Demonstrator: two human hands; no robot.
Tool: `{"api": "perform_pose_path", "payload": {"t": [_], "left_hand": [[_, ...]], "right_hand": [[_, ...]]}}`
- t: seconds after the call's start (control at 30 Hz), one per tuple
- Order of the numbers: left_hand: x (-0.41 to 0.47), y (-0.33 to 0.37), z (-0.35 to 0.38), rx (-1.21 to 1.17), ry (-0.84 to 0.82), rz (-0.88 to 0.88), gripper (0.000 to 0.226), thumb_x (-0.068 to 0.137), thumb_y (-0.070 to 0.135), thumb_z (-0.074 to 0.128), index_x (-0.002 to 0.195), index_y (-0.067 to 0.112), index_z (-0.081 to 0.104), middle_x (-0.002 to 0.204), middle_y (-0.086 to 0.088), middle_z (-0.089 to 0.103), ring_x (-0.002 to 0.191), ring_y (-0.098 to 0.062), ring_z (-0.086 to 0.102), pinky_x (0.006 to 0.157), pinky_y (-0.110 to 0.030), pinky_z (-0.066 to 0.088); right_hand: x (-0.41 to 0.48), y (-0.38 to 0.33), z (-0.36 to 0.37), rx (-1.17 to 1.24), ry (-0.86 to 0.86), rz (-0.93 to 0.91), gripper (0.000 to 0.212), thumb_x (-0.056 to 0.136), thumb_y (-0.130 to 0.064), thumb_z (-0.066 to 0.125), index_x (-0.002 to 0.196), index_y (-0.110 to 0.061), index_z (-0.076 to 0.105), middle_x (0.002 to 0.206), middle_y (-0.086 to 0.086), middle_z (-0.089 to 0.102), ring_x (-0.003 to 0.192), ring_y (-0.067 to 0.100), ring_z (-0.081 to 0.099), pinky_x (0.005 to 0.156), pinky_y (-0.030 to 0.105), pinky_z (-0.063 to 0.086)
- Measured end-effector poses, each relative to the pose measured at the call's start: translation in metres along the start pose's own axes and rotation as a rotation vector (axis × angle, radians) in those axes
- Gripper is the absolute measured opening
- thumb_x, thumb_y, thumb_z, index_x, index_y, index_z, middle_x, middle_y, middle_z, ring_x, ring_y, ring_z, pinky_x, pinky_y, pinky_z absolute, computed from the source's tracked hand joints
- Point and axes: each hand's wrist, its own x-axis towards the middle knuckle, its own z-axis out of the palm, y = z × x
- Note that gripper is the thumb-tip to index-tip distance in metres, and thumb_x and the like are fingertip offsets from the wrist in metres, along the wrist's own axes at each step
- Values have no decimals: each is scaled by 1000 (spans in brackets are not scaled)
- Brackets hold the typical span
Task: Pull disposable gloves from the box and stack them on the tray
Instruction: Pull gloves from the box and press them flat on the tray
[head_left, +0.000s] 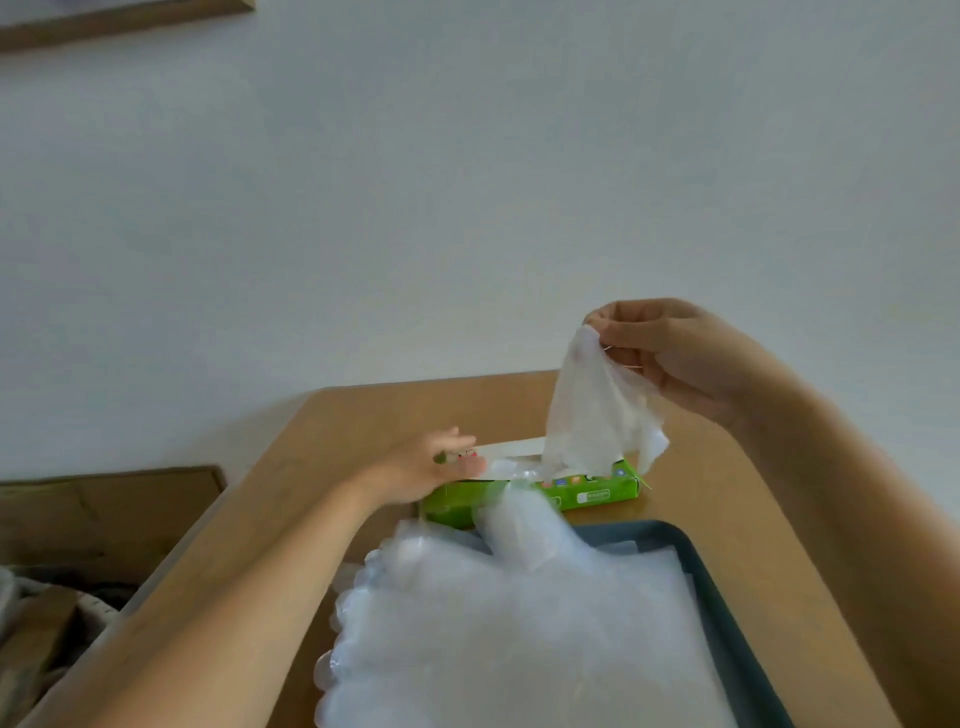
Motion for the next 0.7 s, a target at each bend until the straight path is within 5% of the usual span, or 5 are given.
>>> {"api": "perform_pose_path", "payload": {"t": [0.1,0.2,0.37,0.57,0.7], "left_hand": [[-21,30,-16,-396,173,154,93,71,87,35,142,27,45,146,15,43,136,2,36,106,-16,26],[-47,66,-24,-622,70,293,107,52,92,53,135,25,49,137,10,55,126,-2,50,106,-23,36],[-82,108,-8,-687,60,235,33,83,22,72,108,1,66,106,-15,71,89,-17,67,80,-28,54],[-104,100,-7,-980,92,40,15,90,13,63,80,4,68,75,-10,71,68,-19,67,56,-28,56],[-117,85,-10,-1071,27,-44,18,89,16,62,93,-2,65,75,-12,68,69,-23,65,61,-29,53]], "right_hand": [[-27,-18,17,-179,39,10,18,94,-12,55,82,-9,69,79,11,63,69,19,57,67,29,49],[-45,-24,32,-312,66,34,18,92,-15,59,78,-11,69,77,12,64,66,20,56,64,30,47],[-66,-25,51,-382,102,104,19,94,-21,58,84,-9,69,81,14,68,71,24,60,67,36,50],[-104,-27,42,-524,-230,-82,81,66,-53,79,136,-42,40,132,-15,53,116,-1,55,89,22,51],[-122,-14,49,-816,-287,-176,91,73,-28,82,137,-59,26,140,-34,32,123,-4,45,98,20,46]]}}
